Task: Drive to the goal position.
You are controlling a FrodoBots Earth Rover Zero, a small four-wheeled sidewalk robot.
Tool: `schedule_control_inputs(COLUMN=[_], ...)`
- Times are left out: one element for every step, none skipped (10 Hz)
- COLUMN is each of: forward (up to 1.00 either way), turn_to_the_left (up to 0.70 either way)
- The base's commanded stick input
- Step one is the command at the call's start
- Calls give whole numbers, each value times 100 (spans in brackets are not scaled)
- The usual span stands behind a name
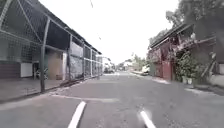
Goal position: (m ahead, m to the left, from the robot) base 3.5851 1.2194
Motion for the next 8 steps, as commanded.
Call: schedule_control_inputs(forward=[70, 70, 70, 70, 70, 70, 70, 70], turn_to_the_left=[0, 0, 0, 0, 0, 0, 0, 0])
